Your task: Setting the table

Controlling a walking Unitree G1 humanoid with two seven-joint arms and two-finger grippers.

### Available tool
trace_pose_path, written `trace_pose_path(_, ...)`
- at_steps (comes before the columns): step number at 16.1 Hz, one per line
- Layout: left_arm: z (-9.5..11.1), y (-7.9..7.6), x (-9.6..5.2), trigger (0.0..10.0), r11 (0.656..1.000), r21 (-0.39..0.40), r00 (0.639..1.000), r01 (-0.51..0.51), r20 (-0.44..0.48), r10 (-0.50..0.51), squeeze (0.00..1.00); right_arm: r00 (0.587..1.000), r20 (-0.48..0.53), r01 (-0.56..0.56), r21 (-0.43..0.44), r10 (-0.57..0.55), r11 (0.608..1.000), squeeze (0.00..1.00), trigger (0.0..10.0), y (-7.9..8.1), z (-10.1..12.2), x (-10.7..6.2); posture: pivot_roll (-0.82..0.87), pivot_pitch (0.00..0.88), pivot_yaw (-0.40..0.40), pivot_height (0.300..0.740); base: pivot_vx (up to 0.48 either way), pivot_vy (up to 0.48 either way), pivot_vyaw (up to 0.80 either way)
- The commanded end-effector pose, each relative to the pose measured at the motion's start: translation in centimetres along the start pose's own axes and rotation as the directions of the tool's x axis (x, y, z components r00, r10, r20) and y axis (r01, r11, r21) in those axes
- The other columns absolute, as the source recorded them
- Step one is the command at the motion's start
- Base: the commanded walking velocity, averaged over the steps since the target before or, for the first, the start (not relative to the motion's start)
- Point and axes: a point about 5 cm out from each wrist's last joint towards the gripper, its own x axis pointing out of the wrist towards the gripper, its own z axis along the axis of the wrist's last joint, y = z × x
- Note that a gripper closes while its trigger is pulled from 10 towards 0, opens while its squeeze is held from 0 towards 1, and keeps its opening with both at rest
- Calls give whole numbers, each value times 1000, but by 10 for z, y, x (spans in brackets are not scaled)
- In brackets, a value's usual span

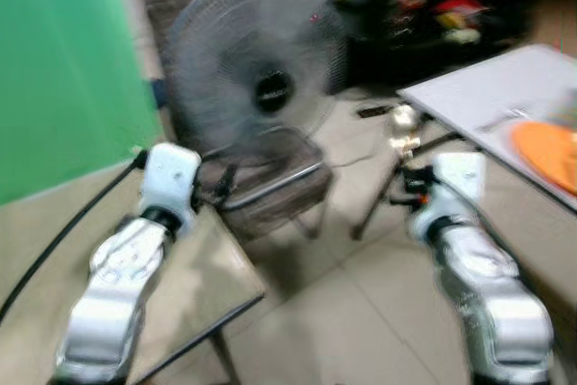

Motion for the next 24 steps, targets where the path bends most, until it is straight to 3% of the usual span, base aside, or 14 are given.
trace_pose_path(1,3,-5,2,10000,1000,-3,1000,18,14,-18,0,1000,10,25,-12,-24,1000,0,10000,-6,3,0,142,0,-10,740,0,-435,-800)
trace_pose_path(14,7,-7,8,10000,998,20,998,53,40,-54,0,998,19,56,24,-56,998,0,10000,-6,6,0,121,0,7,740,0,-427,-800)
trace_pose_path(17,4,-10,10,10000,999,11,999,38,29,-39,0,997,16,75,15,-75,997,0,10000,-7,7,2,117,0,4,740,0,0,-708)
trace_pose_path(21,4,-11,10,10000,998,-49,999,40,39,-38,0,998,-4,66,-110,-67,992,0,10000,-8,6,9,115,0,-3,740,0,0,0)
trace_pose_path(24,6,-12,10,10000,997,-58,998,45,48,-42,0,999,16,53,-62,-52,997,0,10000,-10,10,10,117,0,-9,740,271,0,0)
